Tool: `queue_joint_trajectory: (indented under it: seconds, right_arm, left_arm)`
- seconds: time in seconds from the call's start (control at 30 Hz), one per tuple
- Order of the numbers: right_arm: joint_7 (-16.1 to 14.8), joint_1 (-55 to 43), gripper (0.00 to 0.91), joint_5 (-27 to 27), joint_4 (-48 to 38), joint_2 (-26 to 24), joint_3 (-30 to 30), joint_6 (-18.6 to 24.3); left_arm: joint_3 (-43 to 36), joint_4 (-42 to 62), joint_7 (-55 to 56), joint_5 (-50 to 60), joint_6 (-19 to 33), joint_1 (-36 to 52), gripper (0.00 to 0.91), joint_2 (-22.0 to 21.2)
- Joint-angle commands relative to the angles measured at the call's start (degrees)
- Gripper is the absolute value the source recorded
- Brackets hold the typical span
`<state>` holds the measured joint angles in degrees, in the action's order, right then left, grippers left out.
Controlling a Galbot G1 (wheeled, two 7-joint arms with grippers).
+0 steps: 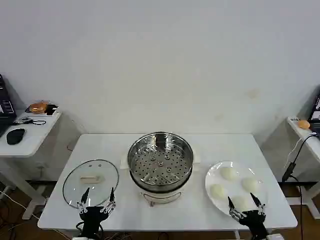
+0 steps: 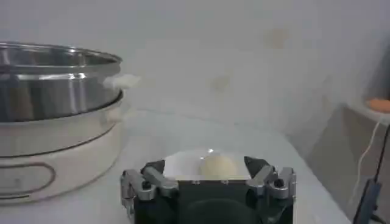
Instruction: Take steamed baozi put them in steamer then cover it.
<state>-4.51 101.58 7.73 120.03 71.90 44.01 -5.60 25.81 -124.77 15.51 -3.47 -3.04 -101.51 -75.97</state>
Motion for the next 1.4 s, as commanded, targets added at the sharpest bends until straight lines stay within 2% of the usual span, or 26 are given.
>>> queue_joint_trajectory:
  seconds: [0.03,0.07,0.13,0.17,0.2,0.23,0.27,0.37,0.47,0.5,0.57,0.67,0.77,0.83,0.97,1.03,1.1,1.13,1.27,1.3,1.4]
  right_arm:
    - [-4.8,-5.3,0.907,-7.8,-2.0,-9.2,4.3,-4.8]
    - [-6.9,-6.1,0.907,-8.9,-2.9,-12.0,4.9,-5.9]
    - [-13.4,-8.2,0.907,-11.5,-4.9,-17.5,6.2,-7.5]
    - [-15.3,-9.0,0.907,-12.0,-5.6,-19.2,6.4,-7.9]
    - [-19.6,-10.6,0.907,-12.9,-6.6,-22.2,7.1,-8.6]
    - [-21.0,-11.1,0.907,-13.8,-7.3,-23.5,7.1,-8.6]
    - [-24.2,-12.9,0.907,-15.1,-8.6,-27.0,6.8,-8.6]
    - [-28.5,-16.3,0.907,-18.0,-11.7,-33.4,5.2,-8.5]
    - [-34.4,-20.8,0.907,-20.7,-14.8,-40.9,2.1,-6.7]
    - [-35.0,-21.5,0.907,-20.9,-15.4,-42.0,1.4,-6.4]
    - [-39.7,-24.2,0.907,-21.8,-18.0,-46.3,-0.6,-3.3]
    - [-44.6,-26.9,0.907,-21.4,-20.7,-50.7,-3.5,-0.1]
    - [-46.9,-28.2,0.907,-20.4,-22.1,-55.0,-6.2,1.7]
    - [-48.0,-31.3,0.907,-18.4,-23.3,-57.6,-11.2,2.9]
    - [-49.3,-38.7,0.907,-17.1,-25.0,-58.3,-19.6,5.0]
    - [-49.3,-46.5,0.907,-16.9,-26.5,-56.7,-28.4,5.4]
    - [-48.9,-51.2,0.907,-16.9,-27.6,-54.8,-32.1,5.6]
    - [-48.8,-55.7,0.907,-17.0,-28.4,-53.5,-37.8,5.6]
    - [-48.8,-64.8,0.907,-17.8,-31.0,-49.4,-45.7,4.9]
    - [-49.1,-68.4,0.907,-17.9,-31.7,-48.6,-49.3,4.5]
    - [-50.1,-73.3,0.907,-17.6,-33.9,-46.6,-55.4,3.6]
  left_arm:
    - [0.0,-0.9,0.3,0.8,-2.2,0.1,0.907,0.0]
    - [0.0,-0.9,0.3,0.7,-2.3,0.1,0.907,0.0]
    - [0.1,-0.6,-0.6,1.0,-2.2,0.0,0.907,0.1]
    - [0.0,-0.6,-0.7,1.1,-2.2,-0.1,0.907,0.1]
    - [-0.1,-0.7,-0.7,1.3,-2.1,-0.2,0.907,0.0]
    - [-0.2,-0.8,-0.8,1.4,-2.0,-0.3,0.907,-0.2]
    - [-0.2,-0.9,-0.9,1.5,-2.0,-0.3,0.907,-0.2]
    - [0.1,-1.1,-1.9,2.1,-1.8,-0.5,0.907,0.0]
    - [0.4,-1.5,-2.3,2.4,-1.2,-0.9,0.907,0.0]
    - [0.4,-1.6,-2.4,2.6,-0.6,-1.0,0.907,-0.2]
    - [0.3,-1.8,-2.5,3.1,-0.6,-1.2,0.907,-0.4]
    - [0.1,-2.6,-2.6,4.0,-0.6,-1.5,0.907,-0.7]
    - [0.7,-3.5,-2.3,3.9,-0.7,-1.8,0.907,-0.5]
    - [1.1,-4.3,-2.0,3.6,-0.8,-1.9,0.907,-0.4]
    - [0.9,-5.0,-1.7,3.8,-0.8,-2.3,0.907,-0.7]
    - [0.8,-5.3,-1.7,4.1,-0.8,-2.4,0.907,-1.0]
    - [0.6,-5.5,-1.6,4.3,-0.8,-2.5,0.907,-1.3]
    - [0.6,-5.7,-1.5,4.4,-0.8,-2.6,0.907,-1.4]
    - [0.7,-6.0,-1.5,4.7,-0.9,-2.2,0.907,-1.7]
    - [0.7,-6.0,-1.5,4.6,-0.9,-2.0,0.907,-1.7]
    - [0.9,-6.2,-1.5,4.7,-1.1,-1.8,0.907,-2.1]
